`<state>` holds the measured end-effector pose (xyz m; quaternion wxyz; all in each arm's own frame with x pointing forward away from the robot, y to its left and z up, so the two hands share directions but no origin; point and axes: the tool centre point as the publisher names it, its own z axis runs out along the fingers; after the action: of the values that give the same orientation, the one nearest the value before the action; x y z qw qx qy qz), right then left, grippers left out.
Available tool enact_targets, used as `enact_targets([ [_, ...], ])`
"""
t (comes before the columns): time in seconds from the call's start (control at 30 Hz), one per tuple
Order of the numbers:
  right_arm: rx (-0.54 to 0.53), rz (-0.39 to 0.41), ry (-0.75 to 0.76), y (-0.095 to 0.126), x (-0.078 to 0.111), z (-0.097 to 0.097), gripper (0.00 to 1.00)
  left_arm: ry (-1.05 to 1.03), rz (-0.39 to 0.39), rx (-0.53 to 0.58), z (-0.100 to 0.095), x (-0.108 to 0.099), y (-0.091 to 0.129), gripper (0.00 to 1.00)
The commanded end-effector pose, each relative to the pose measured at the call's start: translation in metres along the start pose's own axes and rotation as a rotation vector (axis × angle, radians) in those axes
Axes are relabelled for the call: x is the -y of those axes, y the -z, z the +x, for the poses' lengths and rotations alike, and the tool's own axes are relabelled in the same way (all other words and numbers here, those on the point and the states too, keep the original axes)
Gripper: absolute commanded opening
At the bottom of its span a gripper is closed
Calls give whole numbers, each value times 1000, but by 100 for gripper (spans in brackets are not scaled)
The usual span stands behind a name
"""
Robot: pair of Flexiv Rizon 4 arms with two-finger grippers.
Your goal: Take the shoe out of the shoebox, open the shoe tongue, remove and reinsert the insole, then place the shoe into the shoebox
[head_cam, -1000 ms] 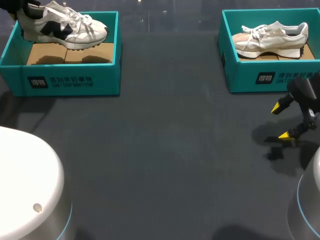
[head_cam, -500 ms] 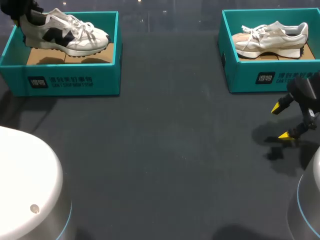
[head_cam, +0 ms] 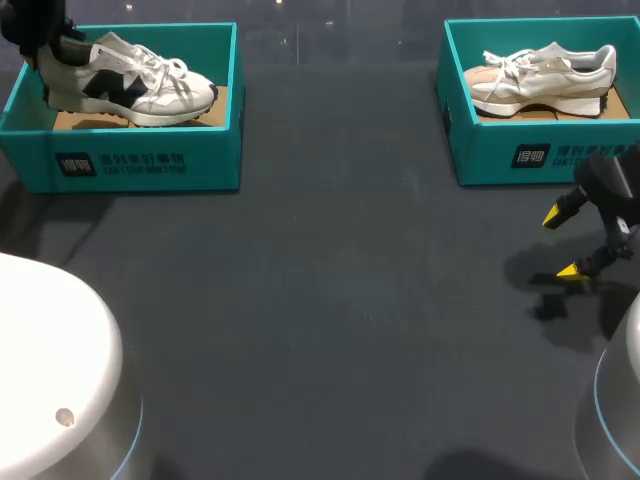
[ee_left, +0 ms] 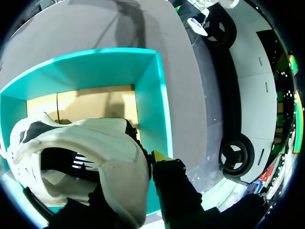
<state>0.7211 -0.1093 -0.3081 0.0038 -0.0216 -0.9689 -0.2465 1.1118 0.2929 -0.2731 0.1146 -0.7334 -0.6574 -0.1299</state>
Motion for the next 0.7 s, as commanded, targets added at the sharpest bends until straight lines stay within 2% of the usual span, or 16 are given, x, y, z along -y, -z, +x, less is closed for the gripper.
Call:
enact_targets([
  [0.03, 1, 2, 0, 0, 0, 0, 100, -12, -18, 2, 0, 5, -5, 0],
  [0.43, 1, 2, 0, 0, 0, 0, 100, -12, -18, 2, 0, 5, -5, 0],
  [0.5, 1, 2, 0, 0, 0, 0, 100, -21, -28, 2, -5, 13, -8, 0],
  [0.7, 1, 2, 0, 0, 0, 0, 100, -2, 26, 32, -12, 23, -21, 0],
])
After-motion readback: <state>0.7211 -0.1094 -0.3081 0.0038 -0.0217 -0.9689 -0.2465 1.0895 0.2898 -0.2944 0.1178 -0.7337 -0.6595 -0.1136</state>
